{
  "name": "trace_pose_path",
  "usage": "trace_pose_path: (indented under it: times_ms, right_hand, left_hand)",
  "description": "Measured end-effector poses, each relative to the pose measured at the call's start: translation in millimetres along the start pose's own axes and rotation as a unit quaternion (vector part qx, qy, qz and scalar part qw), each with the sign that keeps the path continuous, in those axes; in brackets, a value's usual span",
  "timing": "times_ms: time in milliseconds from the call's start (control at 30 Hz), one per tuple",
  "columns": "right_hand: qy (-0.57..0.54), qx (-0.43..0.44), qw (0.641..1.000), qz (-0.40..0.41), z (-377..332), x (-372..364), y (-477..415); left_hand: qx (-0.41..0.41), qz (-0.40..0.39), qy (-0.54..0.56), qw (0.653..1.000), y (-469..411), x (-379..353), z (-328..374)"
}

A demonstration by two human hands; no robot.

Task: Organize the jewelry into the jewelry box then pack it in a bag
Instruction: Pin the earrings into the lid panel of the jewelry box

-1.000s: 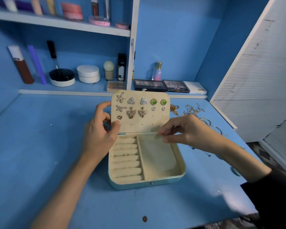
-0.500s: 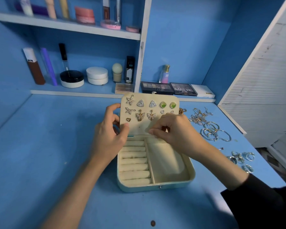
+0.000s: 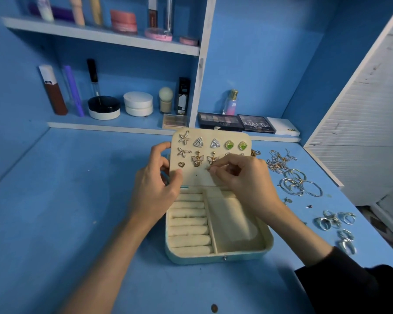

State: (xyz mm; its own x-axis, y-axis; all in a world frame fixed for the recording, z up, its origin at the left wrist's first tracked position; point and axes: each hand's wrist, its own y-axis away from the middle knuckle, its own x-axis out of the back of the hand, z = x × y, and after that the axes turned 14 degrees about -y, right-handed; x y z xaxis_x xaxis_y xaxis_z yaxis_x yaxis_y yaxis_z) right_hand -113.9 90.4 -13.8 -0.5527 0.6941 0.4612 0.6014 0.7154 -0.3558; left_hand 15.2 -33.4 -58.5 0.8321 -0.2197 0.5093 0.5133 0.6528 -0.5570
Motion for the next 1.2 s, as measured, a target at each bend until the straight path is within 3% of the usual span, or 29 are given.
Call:
trace_pose_path:
  times_ms: [333, 700, 1200]
  right_hand:
    - [-0.02, -0.034, 0.999, 0.033, 0.9, 7.4, 3.6]
    - [-0.063, -0.066, 0.996, -0.001, -3.0, 2.6, 4.0]
    - [0.067, -0.034, 0.996, 0.04, -4.2, -2.0, 3.6]
  left_hand:
    - [0.002, -0.002, -0.002, 1.0, -0.1, 0.1, -0.7]
    - [-0.003, -0.01, -0.003, 1.0, 0.3, 0.8, -1.4]
    - [-0.005, -0.007, -0.005, 1.0, 0.2, 1.4, 1.5]
